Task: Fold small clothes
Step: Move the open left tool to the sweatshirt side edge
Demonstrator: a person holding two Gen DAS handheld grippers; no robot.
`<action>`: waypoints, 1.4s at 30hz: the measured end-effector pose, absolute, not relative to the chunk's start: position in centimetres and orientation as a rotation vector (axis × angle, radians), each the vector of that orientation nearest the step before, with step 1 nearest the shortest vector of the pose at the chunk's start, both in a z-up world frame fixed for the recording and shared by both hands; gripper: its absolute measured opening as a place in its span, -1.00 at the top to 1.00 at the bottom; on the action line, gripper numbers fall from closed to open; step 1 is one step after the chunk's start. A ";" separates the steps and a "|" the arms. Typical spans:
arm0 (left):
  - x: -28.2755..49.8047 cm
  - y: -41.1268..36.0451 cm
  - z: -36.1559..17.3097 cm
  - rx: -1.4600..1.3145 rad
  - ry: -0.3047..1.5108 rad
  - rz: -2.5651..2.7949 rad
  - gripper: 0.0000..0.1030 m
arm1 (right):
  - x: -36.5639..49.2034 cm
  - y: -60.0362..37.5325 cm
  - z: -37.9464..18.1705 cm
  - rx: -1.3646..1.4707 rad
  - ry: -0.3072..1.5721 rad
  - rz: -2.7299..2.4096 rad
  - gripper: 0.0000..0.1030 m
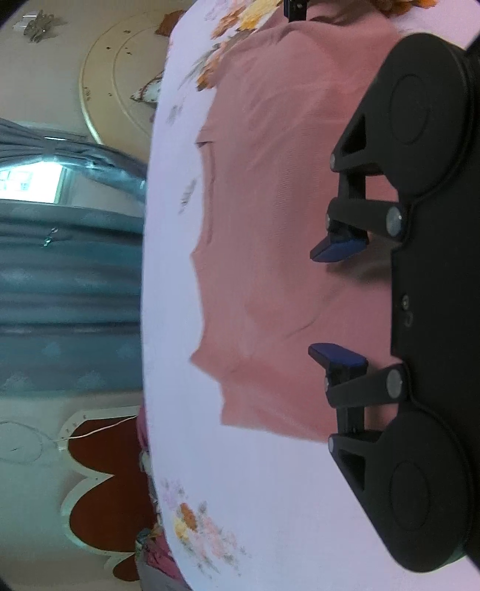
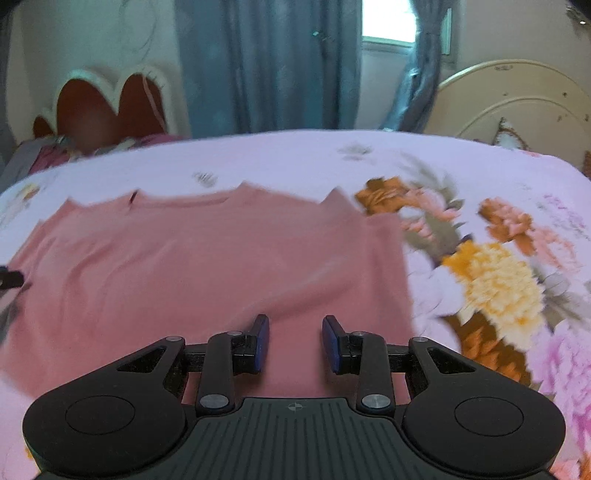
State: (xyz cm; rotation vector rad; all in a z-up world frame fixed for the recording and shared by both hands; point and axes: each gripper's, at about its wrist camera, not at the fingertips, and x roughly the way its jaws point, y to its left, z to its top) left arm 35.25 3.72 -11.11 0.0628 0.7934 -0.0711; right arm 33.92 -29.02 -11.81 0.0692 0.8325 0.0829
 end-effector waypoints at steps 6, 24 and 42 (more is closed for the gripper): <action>33.2 5.4 -12.4 0.065 0.841 -0.018 0.03 | 32.0 -31.0 -13.3 0.013 0.880 0.037 0.36; 32.3 4.9 -11.0 0.086 0.915 0.005 -0.15 | 29.5 -29.1 -11.0 0.091 0.861 0.016 0.36; 32.6 6.6 -9.9 -0.009 0.919 0.019 -0.34 | 33.3 -19.4 -9.3 0.093 0.787 0.252 0.35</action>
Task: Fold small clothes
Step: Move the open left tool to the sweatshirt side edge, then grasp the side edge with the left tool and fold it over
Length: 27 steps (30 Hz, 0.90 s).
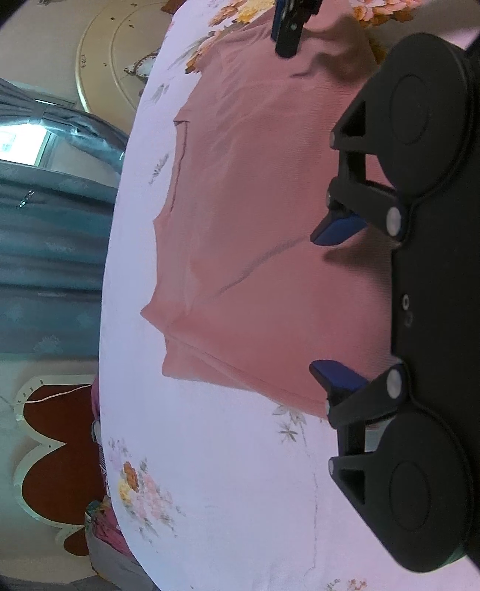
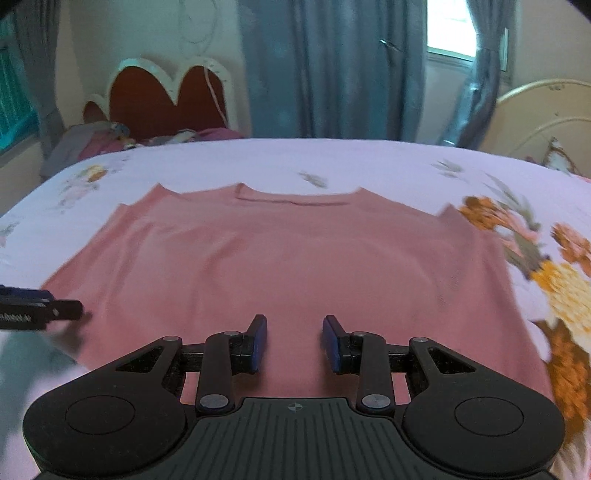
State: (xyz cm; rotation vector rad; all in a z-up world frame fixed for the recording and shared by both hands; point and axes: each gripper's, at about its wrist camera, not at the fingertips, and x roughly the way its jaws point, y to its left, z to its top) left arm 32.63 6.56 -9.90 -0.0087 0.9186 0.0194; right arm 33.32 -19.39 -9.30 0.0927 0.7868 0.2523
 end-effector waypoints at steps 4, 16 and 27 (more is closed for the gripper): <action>33.3 6.4 -11.0 0.013 0.951 0.039 -0.35 | 35.2 -17.4 -10.0 0.089 0.784 0.272 0.36; 27.7 11.2 -10.0 -0.405 1.065 0.054 -0.48 | 35.8 -16.3 -11.6 0.072 0.809 0.296 0.36; 30.2 14.0 -13.5 -0.838 0.874 -0.001 -0.49 | 35.3 -15.1 -10.5 0.108 0.814 0.247 0.35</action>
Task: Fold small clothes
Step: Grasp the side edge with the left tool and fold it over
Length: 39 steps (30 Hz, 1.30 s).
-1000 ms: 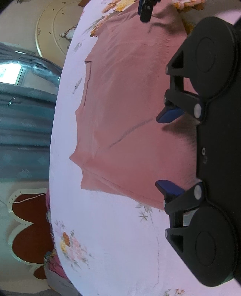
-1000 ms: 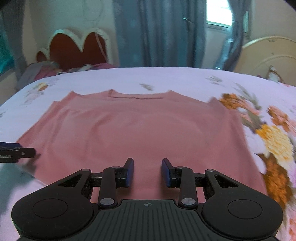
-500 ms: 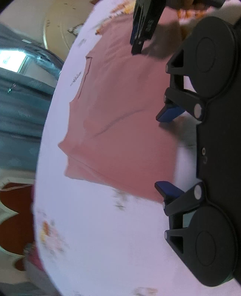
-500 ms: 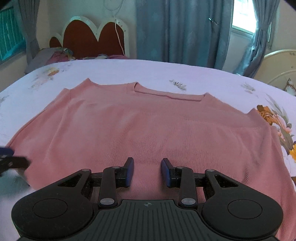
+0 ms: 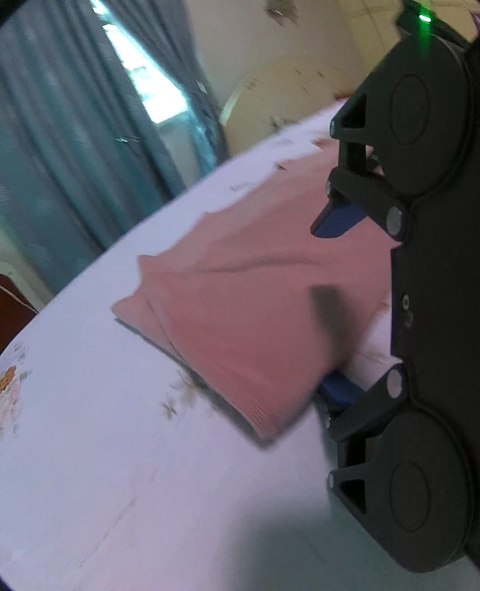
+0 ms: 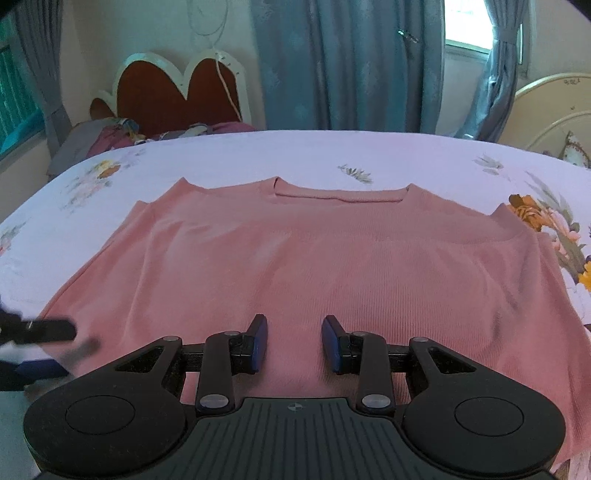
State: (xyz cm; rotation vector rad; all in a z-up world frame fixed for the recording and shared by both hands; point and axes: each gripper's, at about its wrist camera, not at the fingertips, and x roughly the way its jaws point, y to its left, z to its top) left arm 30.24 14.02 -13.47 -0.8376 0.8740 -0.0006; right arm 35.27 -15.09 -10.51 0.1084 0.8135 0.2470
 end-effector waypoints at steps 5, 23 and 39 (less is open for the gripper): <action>32.5 13.7 -14.2 -0.858 0.787 -0.006 -0.35 | 36.6 -14.3 -10.3 0.088 0.796 0.208 0.35; 32.8 13.5 -15.2 -0.903 0.730 0.058 0.78 | 38.1 -13.1 -13.3 -0.053 0.804 0.190 0.33; 37.4 -7.0 -4.0 -0.380 0.623 -0.256 0.83 | 35.1 -29.1 -9.0 0.241 0.719 0.193 0.30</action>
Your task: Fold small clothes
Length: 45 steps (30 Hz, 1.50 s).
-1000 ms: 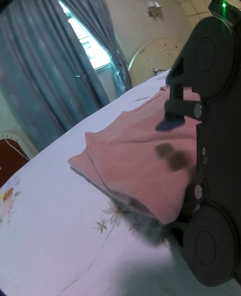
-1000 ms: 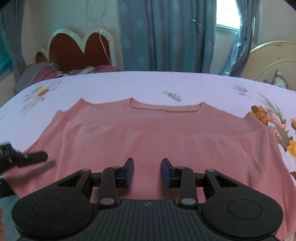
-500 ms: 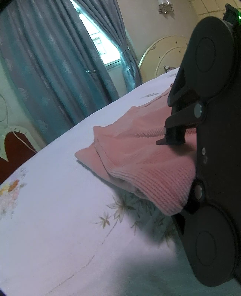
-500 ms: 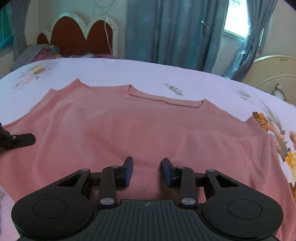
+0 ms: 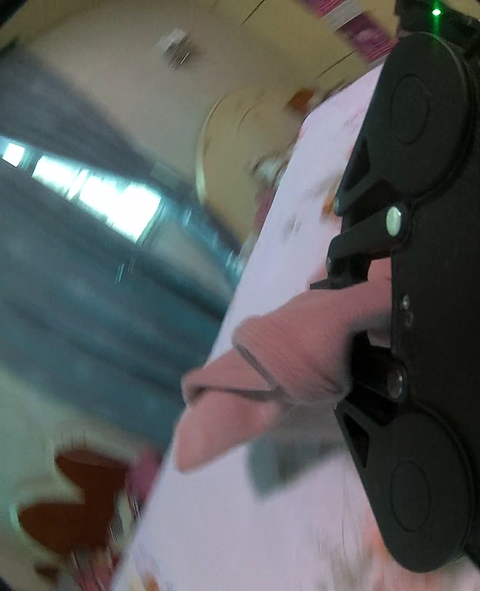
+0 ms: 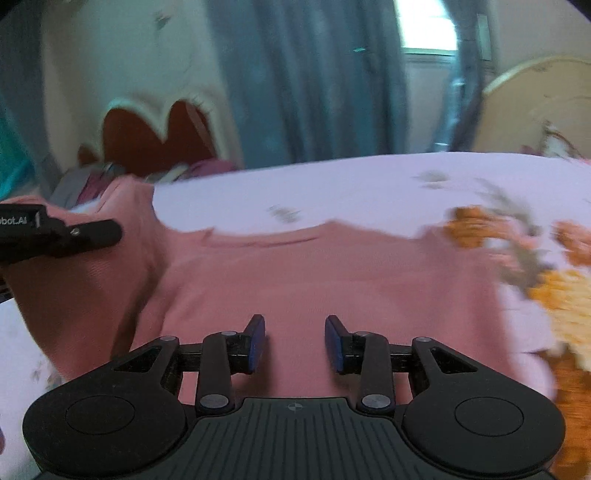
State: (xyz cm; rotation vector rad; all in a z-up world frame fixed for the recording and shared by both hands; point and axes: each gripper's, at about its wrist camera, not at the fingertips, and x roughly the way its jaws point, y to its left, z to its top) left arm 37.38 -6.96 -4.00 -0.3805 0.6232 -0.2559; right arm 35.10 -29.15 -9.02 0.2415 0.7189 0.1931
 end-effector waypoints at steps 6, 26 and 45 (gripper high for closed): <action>37.1 -19.5 -9.0 -0.204 0.757 -0.461 0.82 | 32.0 -39.1 -9.4 0.272 0.729 0.047 0.30; 32.7 -16.3 -9.0 -0.058 0.818 -0.364 -0.25 | 34.3 -39.3 -10.7 0.445 0.802 0.248 -0.05; 37.7 -12.2 -10.1 -0.181 0.831 -0.235 -0.31 | 36.3 -39.9 -10.8 0.342 0.812 0.248 0.86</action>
